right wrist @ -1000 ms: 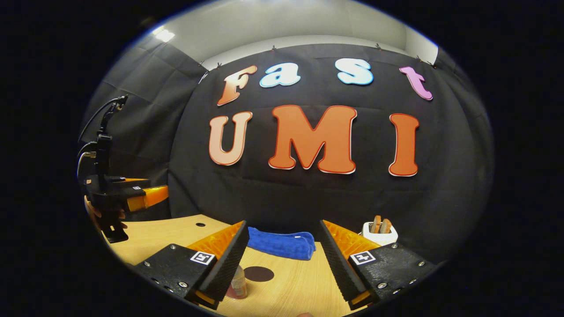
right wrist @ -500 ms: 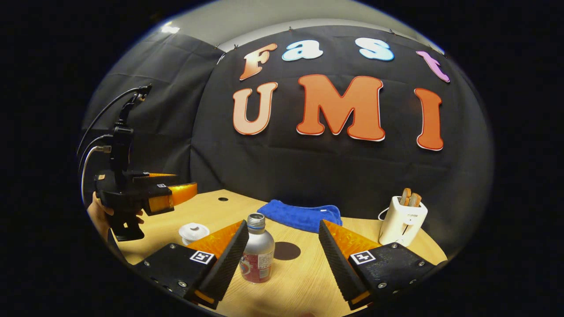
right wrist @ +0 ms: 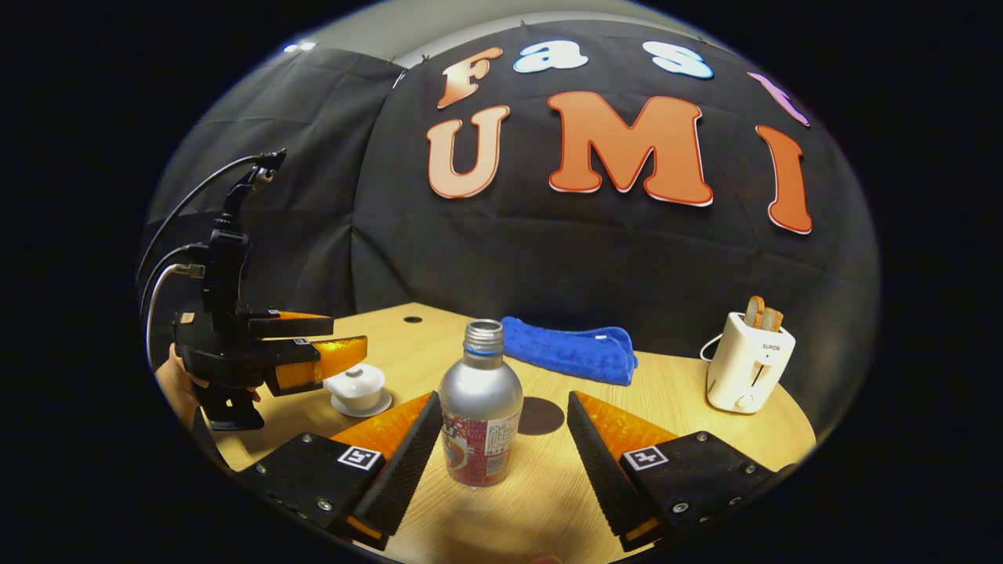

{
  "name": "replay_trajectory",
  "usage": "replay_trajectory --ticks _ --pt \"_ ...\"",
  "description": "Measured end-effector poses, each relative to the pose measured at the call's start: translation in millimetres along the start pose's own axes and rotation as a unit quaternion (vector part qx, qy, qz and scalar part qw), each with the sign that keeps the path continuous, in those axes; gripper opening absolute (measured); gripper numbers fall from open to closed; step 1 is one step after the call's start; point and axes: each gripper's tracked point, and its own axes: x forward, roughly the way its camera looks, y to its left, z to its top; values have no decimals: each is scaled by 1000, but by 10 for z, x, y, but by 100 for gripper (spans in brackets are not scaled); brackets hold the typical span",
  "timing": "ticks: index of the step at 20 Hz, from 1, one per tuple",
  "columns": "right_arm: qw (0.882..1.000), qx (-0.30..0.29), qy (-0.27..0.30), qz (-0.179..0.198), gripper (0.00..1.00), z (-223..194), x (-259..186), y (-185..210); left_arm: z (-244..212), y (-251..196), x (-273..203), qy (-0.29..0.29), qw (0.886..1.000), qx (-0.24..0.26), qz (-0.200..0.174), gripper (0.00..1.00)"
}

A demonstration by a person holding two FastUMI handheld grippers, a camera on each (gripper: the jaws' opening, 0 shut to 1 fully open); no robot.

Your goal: Open the teacup lid with one hand, grasp the water bottle and pour water into the teacup with the other hand; after pouring, place the water bottle on the coaster and then close the teacup lid.

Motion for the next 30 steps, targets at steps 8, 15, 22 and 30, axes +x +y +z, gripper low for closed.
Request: replay_trajectory --ticks 8,15,22,30 --pt "1000 -7 28 12 96 -213 170 103 -303 -65 163 34 999 12 2 70" --pt "999 9 48 21 96 -404 358 147 -335 -74 197 34 999 10 0 54" --pt "997 16 78 24 95 -600 534 220 -280 -22 191 19 1000 0 9 33" --pt "994 7 106 24 79 -556 577 179 -29 148 94 -19 999 1 32 35"
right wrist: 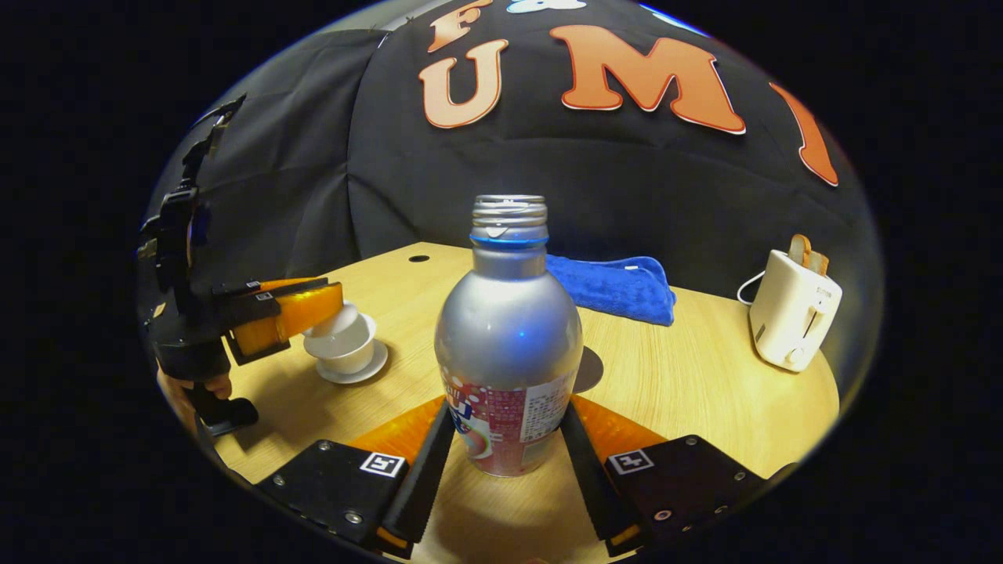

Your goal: Open the teacup lid with one hand, grasp the water bottle and pour water into the teacup with the other hand; after pouring, place the water bottle on the coaster and then close the teacup lid.

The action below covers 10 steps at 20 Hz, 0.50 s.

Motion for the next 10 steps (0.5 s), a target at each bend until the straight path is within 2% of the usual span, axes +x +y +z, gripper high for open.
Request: replay_trajectory --ticks 3,4,5,10 --pt "999 -41 -3 -26 79 93 -52 -91 36 57 -15 -4 1000 2 7 35" --pt "998 -57 -2 -36 79 119 -64 -121 39 79 -26 -5 1000 -2 8 32" --pt "996 -71 1 -45 79 152 -56 -146 57 102 -36 -6 1000 -8 7 35" --pt "987 -143 0 -78 79 346 -22 -286 55 359 -85 -7 1000 -16 25 35"
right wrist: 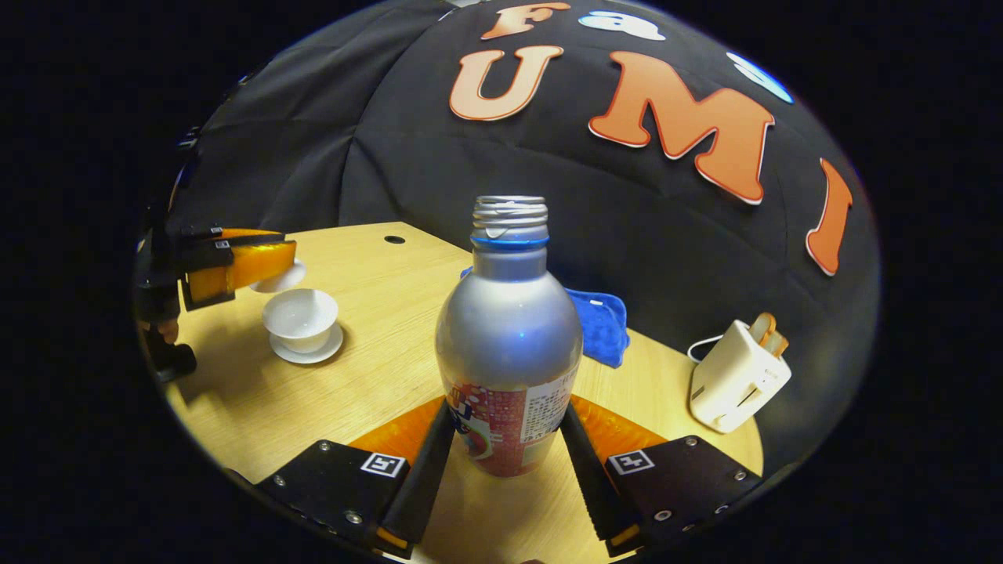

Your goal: Open the teacup lid with one hand, grasp the water bottle and pour water into the teacup with the other hand; after pouring, place the water bottle on the coaster and then close the teacup lid.

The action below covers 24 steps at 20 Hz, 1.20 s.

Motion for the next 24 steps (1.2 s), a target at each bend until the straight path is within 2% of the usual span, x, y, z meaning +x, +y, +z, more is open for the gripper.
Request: replay_trajectory --ticks 3,4,6,10,12,13,16,24 --pt "998 -60 -10 -17 79 141 3 -46 28 179 -52 -5 1000 8 14 35" --pt "996 -82 -15 -22 78 196 7 -46 29 237 -74 -6 1000 11 19 32" --pt "993 -114 -23 -35 78 236 25 -37 31 347 -103 -5 1000 11 28 35" --pt "985 -165 -23 -41 78 295 133 63 16 547 -169 -1 999 14 44 35" --pt "979 -197 -19 -48 78 299 185 72 -32 625 -170 2 999 16 49 38" --pt "975 -213 -17 -52 78 306 195 87 -47 648 -175 5 999 11 51 35" --pt "965 -257 -15 -57 78 317 274 153 -99 691 -167 10 999 6 53 35" --pt "938 -327 -37 -108 78 466 391 70 -95 826 -204 7 998 5 61 33"
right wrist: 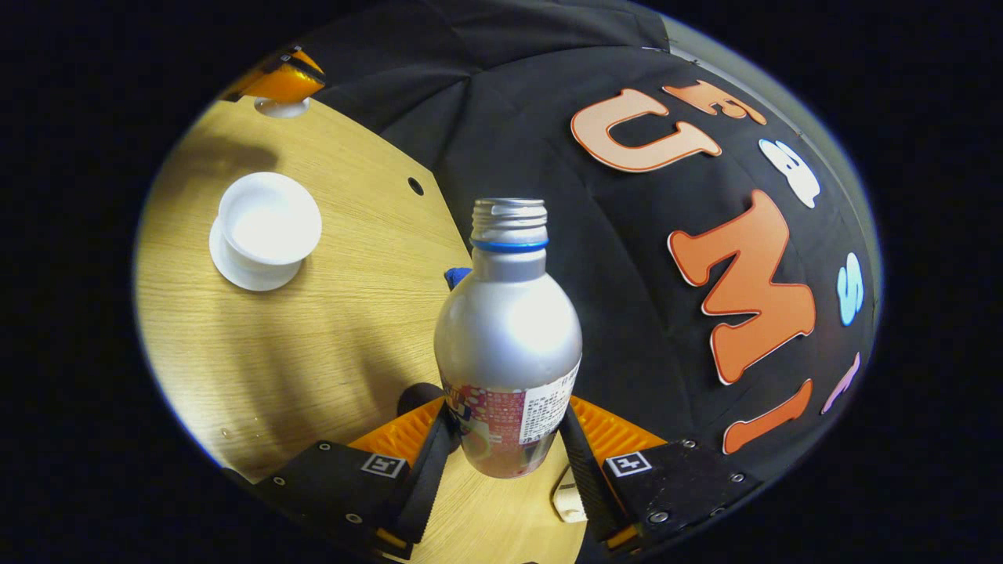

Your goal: Open the teacup lid with one hand, grasp the water bottle and pour water into the teacup with the other hand; after pouring, place the water bottle on the coaster and then close the teacup lid.

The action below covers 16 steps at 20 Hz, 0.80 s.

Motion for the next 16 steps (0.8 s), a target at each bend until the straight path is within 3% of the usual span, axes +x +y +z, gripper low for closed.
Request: replay_trajectory --ticks 11,12,13,15,16 --pt "987 -144 -50 -43 78 263 147 220 -65 109 -6 4 1000 -7 7 33" --pt "986 -153 -54 -47 74 286 153 230 -83 123 -9 5 1000 -8 8 35" --pt "984 -161 -58 -54 78 346 175 208 -87 135 -5 6 1000 -8 9 35" --pt "979 -179 -68 -66 74 392 180 175 -89 159 -17 6 1000 -9 11 35" --pt "977 -186 -73 -70 77 435 180 159 -104 168 -14 6 1000 -9 12 36"
